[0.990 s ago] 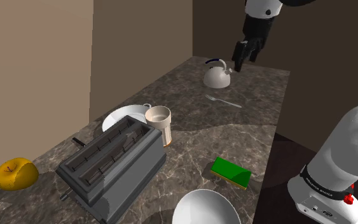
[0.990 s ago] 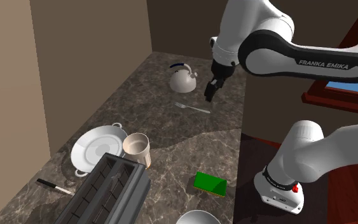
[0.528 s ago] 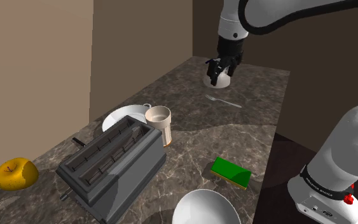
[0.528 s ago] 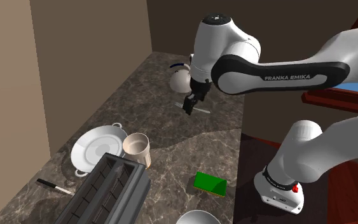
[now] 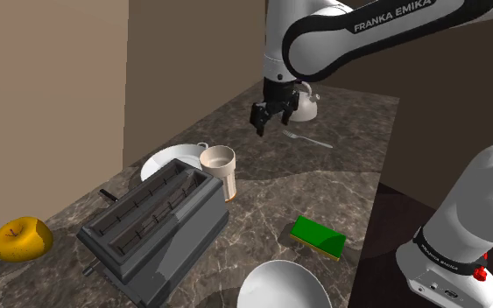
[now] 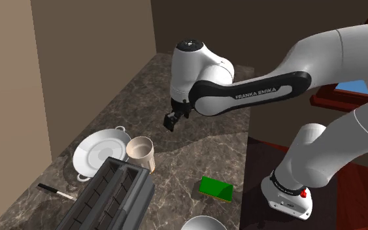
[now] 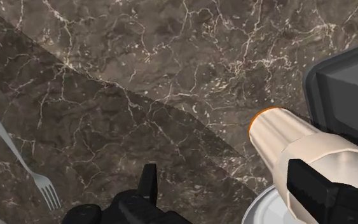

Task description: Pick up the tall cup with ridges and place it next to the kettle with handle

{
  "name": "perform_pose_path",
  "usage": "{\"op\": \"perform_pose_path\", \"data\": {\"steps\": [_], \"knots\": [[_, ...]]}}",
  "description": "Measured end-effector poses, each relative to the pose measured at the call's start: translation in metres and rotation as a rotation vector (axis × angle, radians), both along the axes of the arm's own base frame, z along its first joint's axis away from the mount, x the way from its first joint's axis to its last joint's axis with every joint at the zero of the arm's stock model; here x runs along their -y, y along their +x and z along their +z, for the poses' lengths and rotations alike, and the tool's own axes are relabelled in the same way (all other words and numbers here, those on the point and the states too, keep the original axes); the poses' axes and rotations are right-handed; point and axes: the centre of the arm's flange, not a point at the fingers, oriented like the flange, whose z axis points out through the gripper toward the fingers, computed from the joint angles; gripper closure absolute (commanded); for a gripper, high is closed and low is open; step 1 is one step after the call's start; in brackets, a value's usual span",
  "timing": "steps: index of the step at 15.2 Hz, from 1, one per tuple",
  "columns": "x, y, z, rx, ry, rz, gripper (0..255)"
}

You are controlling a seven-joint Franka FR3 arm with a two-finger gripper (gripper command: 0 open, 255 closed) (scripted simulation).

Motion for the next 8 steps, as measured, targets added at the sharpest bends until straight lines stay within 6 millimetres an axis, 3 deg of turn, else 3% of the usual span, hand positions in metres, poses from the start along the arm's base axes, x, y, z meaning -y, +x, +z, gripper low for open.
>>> {"op": "perform_pose_path", "data": {"steps": [8], "knots": [[-0.06,0.065,-0.05,0.006,0.046,-0.048,0]]}}
